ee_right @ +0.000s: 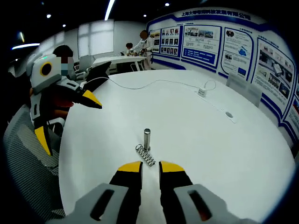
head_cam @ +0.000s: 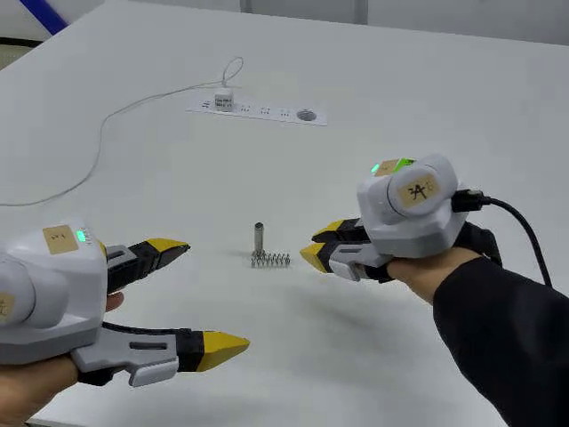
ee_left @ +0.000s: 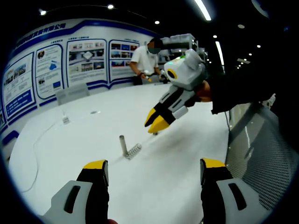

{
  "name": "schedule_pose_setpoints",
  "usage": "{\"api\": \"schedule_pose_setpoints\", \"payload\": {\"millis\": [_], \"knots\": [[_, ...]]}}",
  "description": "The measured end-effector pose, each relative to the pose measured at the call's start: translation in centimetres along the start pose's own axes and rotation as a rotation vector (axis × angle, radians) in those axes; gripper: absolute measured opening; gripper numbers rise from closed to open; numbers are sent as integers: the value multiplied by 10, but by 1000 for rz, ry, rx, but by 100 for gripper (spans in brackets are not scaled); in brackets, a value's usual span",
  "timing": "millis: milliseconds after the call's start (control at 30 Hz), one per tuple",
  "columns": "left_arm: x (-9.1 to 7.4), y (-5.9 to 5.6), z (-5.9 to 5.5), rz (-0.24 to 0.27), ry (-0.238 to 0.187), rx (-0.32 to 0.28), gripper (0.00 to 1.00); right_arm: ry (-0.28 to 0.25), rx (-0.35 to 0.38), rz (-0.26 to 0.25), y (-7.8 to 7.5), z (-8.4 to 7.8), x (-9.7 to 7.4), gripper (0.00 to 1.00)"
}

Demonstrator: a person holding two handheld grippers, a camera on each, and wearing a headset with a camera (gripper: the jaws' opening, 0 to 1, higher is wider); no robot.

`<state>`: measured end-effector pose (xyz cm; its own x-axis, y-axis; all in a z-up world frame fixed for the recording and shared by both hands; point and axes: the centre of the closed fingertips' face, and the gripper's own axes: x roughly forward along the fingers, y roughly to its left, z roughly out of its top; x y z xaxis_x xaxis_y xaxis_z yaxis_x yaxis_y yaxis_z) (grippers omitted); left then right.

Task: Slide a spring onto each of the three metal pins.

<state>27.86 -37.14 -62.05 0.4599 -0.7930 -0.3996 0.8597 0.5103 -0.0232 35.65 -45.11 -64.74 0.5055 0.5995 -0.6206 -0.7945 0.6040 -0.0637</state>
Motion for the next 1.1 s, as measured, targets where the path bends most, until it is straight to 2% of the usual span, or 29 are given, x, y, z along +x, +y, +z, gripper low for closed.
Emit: {"api": "schedule_pose_setpoints", "payload": {"millis": [433, 700, 800, 1100], "knots": [[-2, 1, -3, 7, 4, -6, 82, 67, -60, 74, 7, 8, 34, 16], [-7, 5, -5, 23, 4, -15, 82, 126, -74, 121, 14, 2, 55, 18], [-10, 6, -7, 30, 5, -20, 82, 152, -74, 131, 16, -3, 60, 18], [-13, 9, -9, 45, 3, -32, 82, 184, -85, 151, 21, -9, 67, 18]]}}
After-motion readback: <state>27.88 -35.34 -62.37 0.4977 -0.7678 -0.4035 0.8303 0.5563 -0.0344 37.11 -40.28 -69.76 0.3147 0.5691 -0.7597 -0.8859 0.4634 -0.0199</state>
